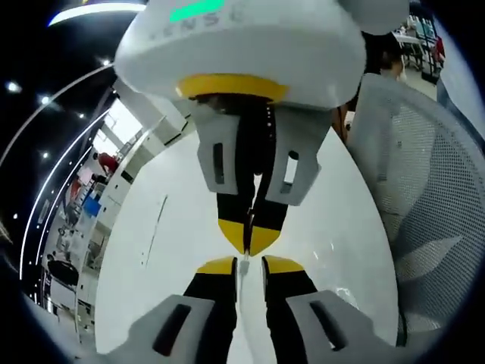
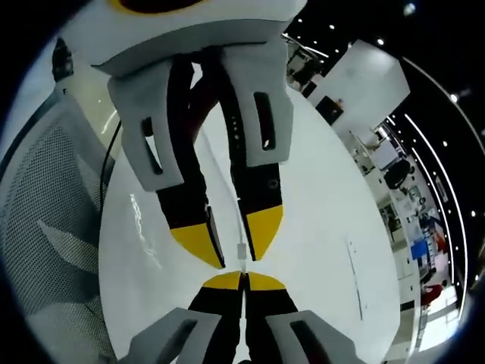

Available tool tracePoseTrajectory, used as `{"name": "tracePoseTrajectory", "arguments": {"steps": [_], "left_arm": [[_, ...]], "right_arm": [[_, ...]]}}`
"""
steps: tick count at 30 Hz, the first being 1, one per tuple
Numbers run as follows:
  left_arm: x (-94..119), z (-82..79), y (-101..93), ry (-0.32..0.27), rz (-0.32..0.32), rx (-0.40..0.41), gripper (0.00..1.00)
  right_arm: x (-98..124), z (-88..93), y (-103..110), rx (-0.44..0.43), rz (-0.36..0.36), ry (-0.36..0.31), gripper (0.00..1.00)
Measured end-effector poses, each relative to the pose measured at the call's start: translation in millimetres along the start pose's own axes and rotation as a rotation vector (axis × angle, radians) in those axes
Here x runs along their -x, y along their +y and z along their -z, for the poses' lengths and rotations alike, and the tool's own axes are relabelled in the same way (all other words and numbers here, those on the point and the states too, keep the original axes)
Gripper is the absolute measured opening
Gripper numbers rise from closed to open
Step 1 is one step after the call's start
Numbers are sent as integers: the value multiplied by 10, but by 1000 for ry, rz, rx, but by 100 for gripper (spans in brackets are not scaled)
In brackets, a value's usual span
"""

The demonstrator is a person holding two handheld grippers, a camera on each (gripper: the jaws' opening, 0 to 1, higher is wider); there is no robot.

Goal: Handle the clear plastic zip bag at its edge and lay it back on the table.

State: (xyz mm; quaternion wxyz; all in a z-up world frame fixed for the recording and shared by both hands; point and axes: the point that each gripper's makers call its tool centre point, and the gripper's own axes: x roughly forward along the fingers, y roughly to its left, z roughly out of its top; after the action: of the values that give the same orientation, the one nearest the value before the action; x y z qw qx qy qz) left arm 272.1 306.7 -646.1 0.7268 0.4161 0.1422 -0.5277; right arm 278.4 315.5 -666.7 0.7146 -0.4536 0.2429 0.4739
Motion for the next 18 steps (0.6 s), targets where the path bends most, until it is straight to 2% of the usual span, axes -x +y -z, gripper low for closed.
{"name": "tracePoseTrajectory", "arguments": {"steps": [4,18], "left_arm": [[-2,49,8,11,1,-19,3],[-14,118,-37,36,20,25,0]], "right_arm": [[-1,-5,17,5,-5,-1,0],[15,-35,87,1,-14,-20,0]]}}
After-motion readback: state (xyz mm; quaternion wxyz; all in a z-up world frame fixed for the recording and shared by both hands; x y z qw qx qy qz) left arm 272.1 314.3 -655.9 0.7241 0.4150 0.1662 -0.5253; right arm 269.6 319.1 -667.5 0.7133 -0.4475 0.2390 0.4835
